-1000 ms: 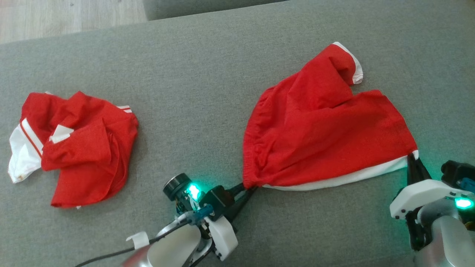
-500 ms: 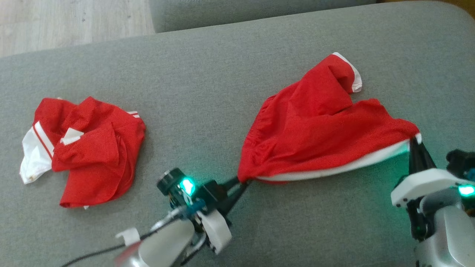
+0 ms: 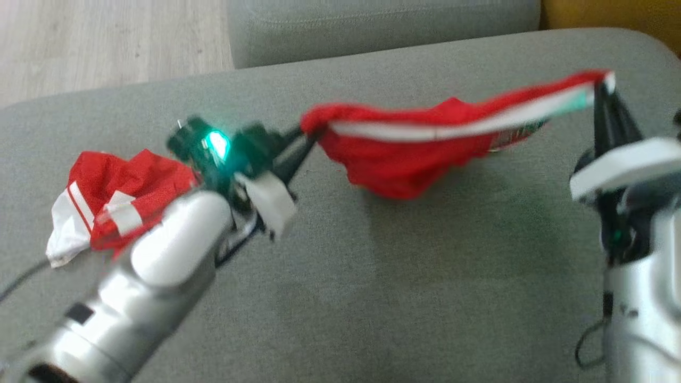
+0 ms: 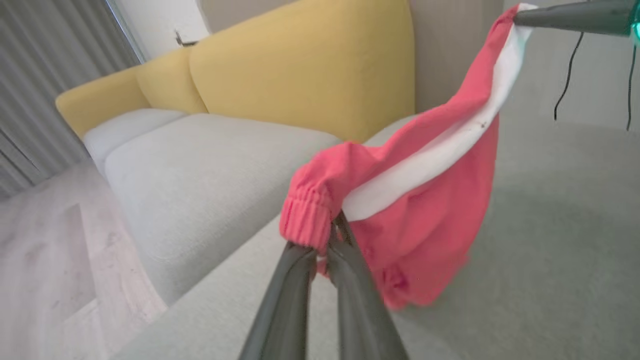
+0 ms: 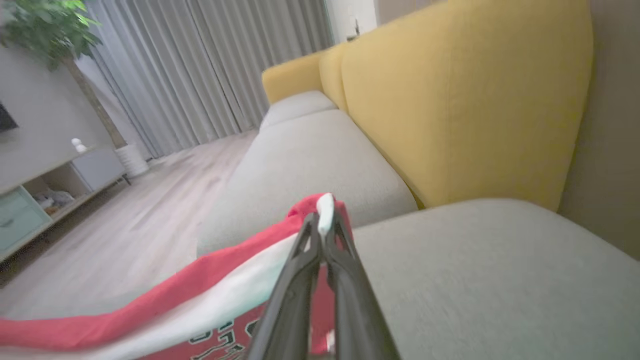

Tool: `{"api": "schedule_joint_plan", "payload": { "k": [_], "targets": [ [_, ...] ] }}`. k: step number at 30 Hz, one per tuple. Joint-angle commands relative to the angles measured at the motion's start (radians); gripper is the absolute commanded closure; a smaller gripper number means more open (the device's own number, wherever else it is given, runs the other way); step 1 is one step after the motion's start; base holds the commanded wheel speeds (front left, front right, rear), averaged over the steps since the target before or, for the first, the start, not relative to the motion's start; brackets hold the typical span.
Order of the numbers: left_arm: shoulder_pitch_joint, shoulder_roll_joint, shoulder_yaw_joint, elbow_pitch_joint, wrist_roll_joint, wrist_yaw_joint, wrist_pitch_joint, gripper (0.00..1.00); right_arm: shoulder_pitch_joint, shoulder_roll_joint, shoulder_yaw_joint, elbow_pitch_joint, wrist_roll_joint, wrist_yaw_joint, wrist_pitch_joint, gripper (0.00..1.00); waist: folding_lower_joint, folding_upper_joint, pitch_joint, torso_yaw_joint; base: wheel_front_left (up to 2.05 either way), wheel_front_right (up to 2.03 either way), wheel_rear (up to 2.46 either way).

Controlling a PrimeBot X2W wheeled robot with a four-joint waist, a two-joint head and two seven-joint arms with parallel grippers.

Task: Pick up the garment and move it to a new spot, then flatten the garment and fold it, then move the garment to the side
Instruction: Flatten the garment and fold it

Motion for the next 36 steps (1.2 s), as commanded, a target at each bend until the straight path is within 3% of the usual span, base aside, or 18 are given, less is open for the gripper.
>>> {"api": "schedule_joint_plan", "payload": {
  "k": [1,4,11,25,31,36],
  "targets": [
    [-0.115,0.039,0.057,-0.039,-0.014,-0.003,0.025,1.00,-0.102,-0.010,0.037,-0.051,0.012,-0.001,0.020,1.00,0.0000,0.0000,-0.019,-0.003,0.00,0.00,0.00],
    [-0.195,0.049,0.081,-0.040,-0.031,-0.004,0.050,1.00,-0.198,-0.021,0.052,-0.056,0.027,-0.001,0.015,1.00,0.0000,0.0000,-0.041,-0.008,0.00,0.00,0.00],
    [-0.305,0.053,0.136,-0.015,-0.048,0.015,0.050,1.00,-0.301,-0.064,0.101,-0.054,-0.068,-0.001,-0.073,1.00,0.0000,0.0000,-0.090,-0.006,0.00,0.00,0.00],
    [-0.191,0.097,0.104,-0.133,-0.102,0.018,0.081,1.00,-0.135,-0.070,0.121,-0.110,-0.143,-0.001,0.011,1.00,0.0000,0.0000,-0.111,0.005,0.00,0.00,0.00],
    [-0.178,0.144,0.120,-0.179,-0.142,0.021,0.147,1.00,-0.153,-0.080,0.115,-0.110,-0.127,-0.001,0.063,1.00,0.0000,0.0000,-0.049,-0.003,0.00,0.00,0.00],
    [-0.258,0.145,0.123,-0.109,-0.155,0.010,0.176,1.00,-0.292,-0.143,0.154,0.037,-0.120,-0.001,0.050,1.00,0.0000,0.0000,0.060,-0.010,0.00,0.00,0.00]
  ]
}}
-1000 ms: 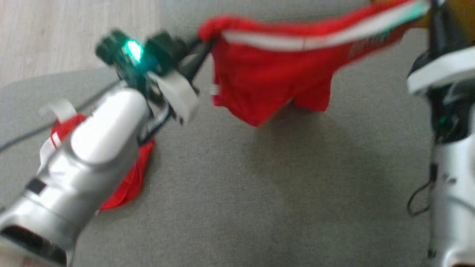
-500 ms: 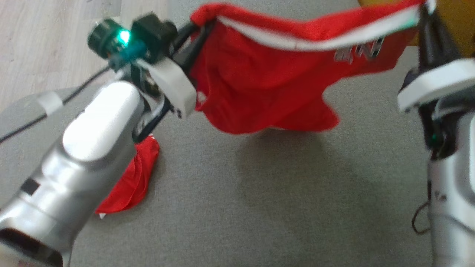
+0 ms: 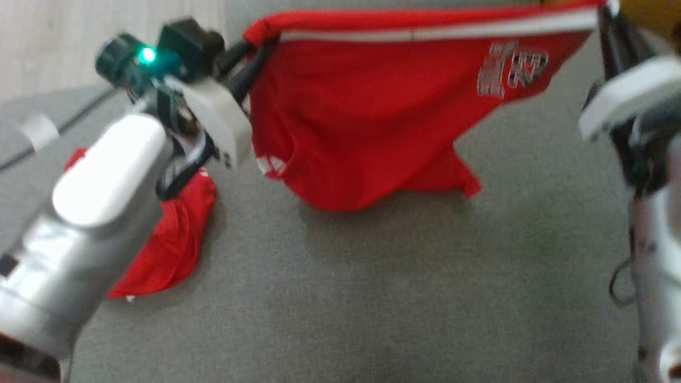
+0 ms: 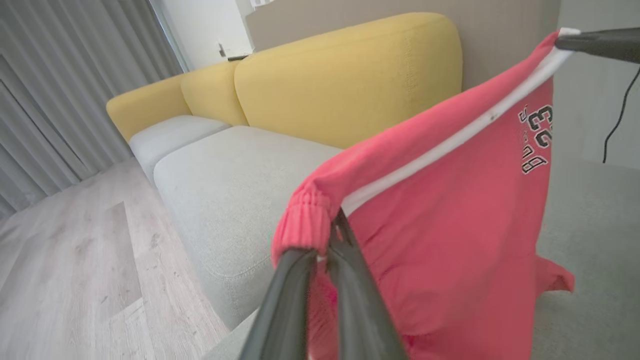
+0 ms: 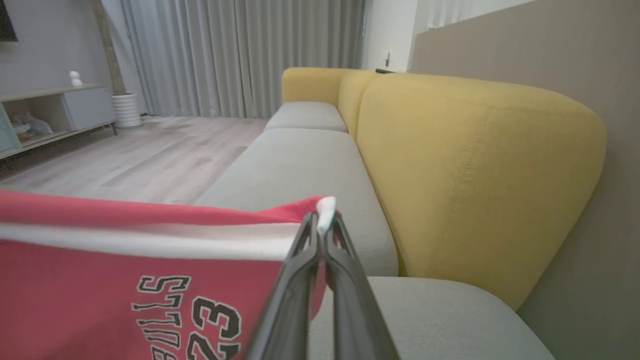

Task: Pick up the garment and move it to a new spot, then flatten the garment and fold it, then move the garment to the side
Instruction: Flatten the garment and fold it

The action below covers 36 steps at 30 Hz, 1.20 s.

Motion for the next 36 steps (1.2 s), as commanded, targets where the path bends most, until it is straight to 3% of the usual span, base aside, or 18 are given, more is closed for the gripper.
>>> {"api": "schedule_joint_plan", "payload": {
  "k": [1,4,9,14,19,23,29,36],
  "targets": [
    [-0.116,0.030,0.057,0.000,-0.003,-0.001,-0.001,1.00,-0.111,-0.011,0.022,-0.005,0.011,-0.001,-0.019,1.00,-0.0001,0.0000,0.084,-0.010,0.00,0.00,0.00],
    [-0.214,0.007,0.048,0.074,0.019,-0.006,-0.023,1.00,-0.244,-0.026,0.047,0.101,-0.008,-0.001,-0.082,1.00,-0.0001,0.0000,0.150,-0.013,0.00,0.00,0.00],
    [-0.406,-0.034,0.050,0.216,0.047,-0.011,-0.073,1.00,-0.479,0.001,0.052,0.280,0.004,-0.001,-0.205,1.00,-0.0001,0.0000,0.238,-0.027,0.00,0.00,0.00],
    [-0.568,-0.064,0.069,0.357,0.103,0.006,-0.205,1.00,-0.651,0.015,0.015,0.447,-0.026,-0.001,-0.363,1.00,-0.0001,0.0000,0.276,-0.033,0.00,0.00,0.00],
    [-0.625,-0.106,0.061,0.439,0.116,-0.003,-0.345,1.00,-0.717,0.021,-0.012,0.570,-0.040,-0.001,-0.491,1.00,-0.0001,0.0000,0.311,-0.031,0.00,0.00,0.00],
    [-0.601,-0.130,0.044,0.467,0.119,-0.007,-0.389,1.00,-0.694,0.020,-0.001,0.617,-0.042,-0.001,-0.515,1.00,-0.0001,0.0000,0.326,-0.024,0.00,0.00,0.00],
    [-0.445,-0.164,-0.045,0.489,0.089,-0.014,-0.407,1.00,-0.585,-0.002,0.098,0.755,-0.047,-0.001,-0.521,1.00,-0.0001,0.0000,0.315,-0.008,0.00,0.00,0.00],
    [-0.213,-0.133,-0.226,0.421,0.000,-0.014,-0.410,1.00,-0.465,-0.052,0.264,0.887,0.037,-0.001,-0.441,1.00,-0.0001,0.0000,0.223,0.004,0.00,0.00,0.00]
  ]
}}
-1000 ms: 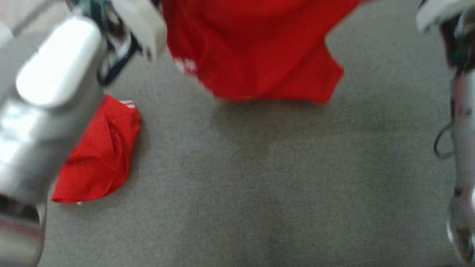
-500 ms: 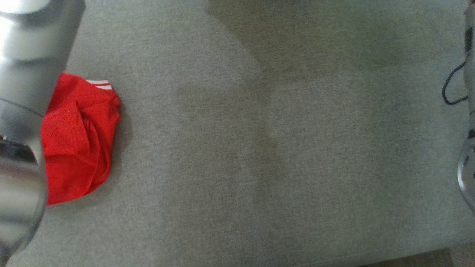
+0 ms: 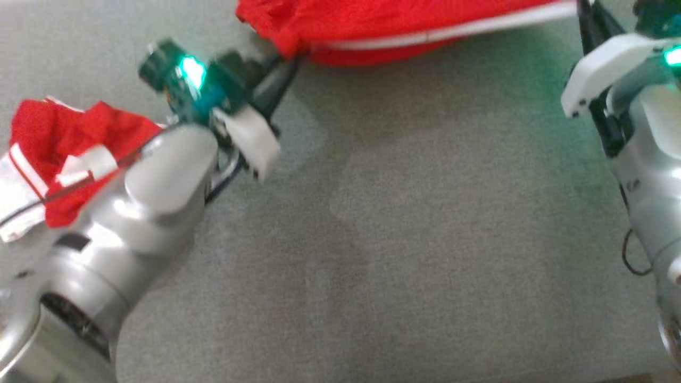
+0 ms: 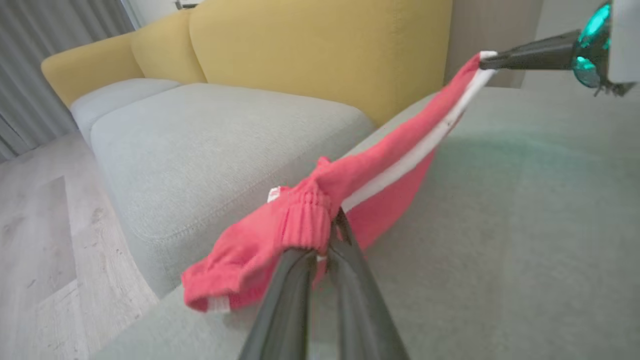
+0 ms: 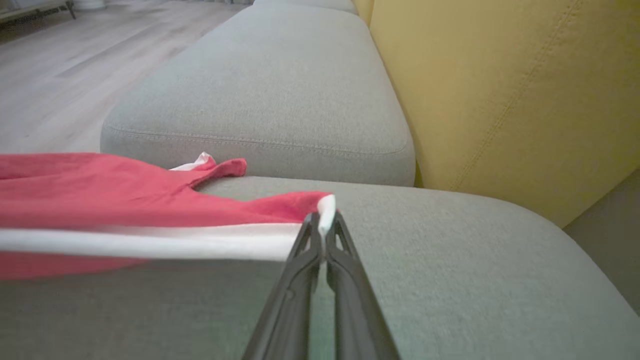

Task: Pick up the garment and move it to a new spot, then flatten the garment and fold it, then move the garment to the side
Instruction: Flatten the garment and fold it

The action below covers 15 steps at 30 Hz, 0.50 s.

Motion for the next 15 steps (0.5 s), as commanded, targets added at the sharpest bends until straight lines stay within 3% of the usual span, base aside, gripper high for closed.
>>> {"api": "schedule_joint_plan", "payload": {
  "k": [1,8,15],
  "targets": [
    [-0.025,0.047,-0.001,-0.035,-0.016,0.002,-0.009,1.00,0.008,-0.014,0.036,-0.020,0.030,-0.001,0.021,1.00,0.0001,0.0000,-0.043,0.005,0.00,0.00,0.00],
    [0.088,0.071,-0.087,-0.087,-0.049,0.002,-0.009,1.00,0.127,-0.090,0.203,-0.046,0.184,-0.001,0.191,1.00,0.0001,0.0000,-0.127,0.001,0.00,0.00,0.00],
    [0.185,0.054,-0.128,-0.126,-0.059,0.013,-0.002,1.00,0.261,-0.223,0.361,-0.194,0.379,-0.001,0.366,1.00,0.0001,0.0000,-0.206,-0.002,0.00,0.00,0.00]
  ]
}}
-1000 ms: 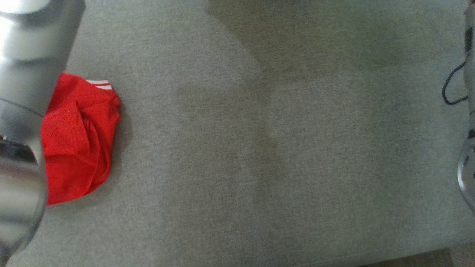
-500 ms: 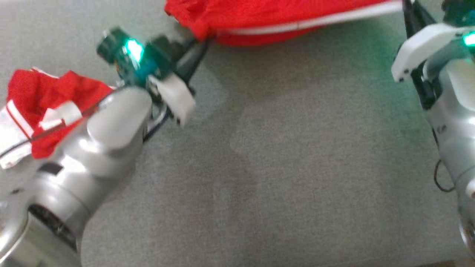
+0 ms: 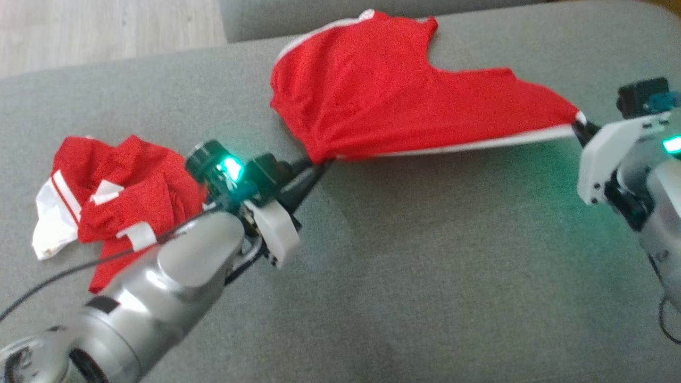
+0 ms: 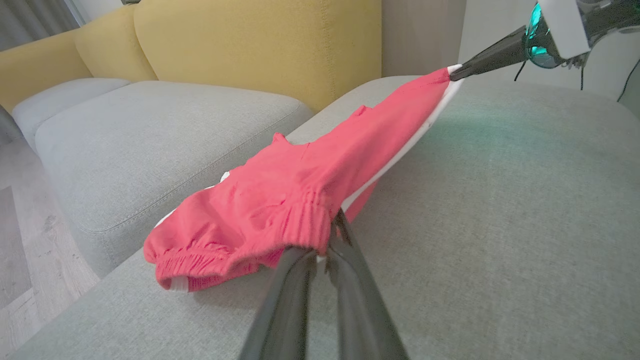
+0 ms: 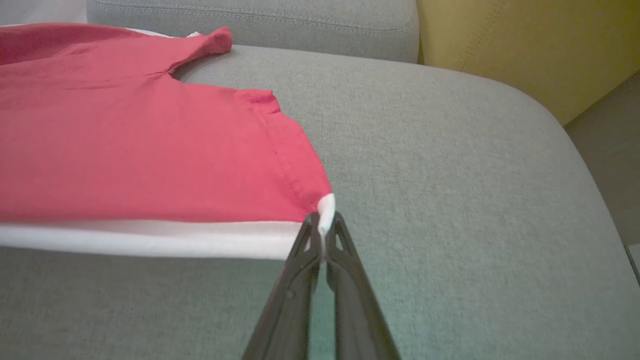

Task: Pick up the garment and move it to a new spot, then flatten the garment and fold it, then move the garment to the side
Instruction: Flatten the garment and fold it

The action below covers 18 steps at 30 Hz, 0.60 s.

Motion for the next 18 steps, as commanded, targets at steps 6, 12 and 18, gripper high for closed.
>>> {"api": "schedule_joint_plan", "payload": {
  "k": [6,12,18],
  "targets": [
    [0.045,0.012,0.012,-0.065,-0.021,0.027,0.023,1.00,0.086,-0.120,0.060,-0.104,0.110,-0.001,0.093,1.00,0.0003,0.0000,-0.075,-0.008,0.00,0.00,0.00],
    [0.113,0.014,0.001,-0.153,-0.034,0.051,0.053,1.00,0.155,-0.177,0.065,-0.157,0.175,-0.001,0.153,1.00,0.0003,0.0000,-0.117,-0.012,0.00,0.00,0.00],
    [0.156,0.026,-0.007,-0.242,-0.040,0.082,0.093,1.00,0.209,-0.227,0.053,-0.219,0.200,-0.001,0.169,1.00,0.0003,0.0000,-0.134,-0.012,0.00,0.00,0.00]
  ]
}}
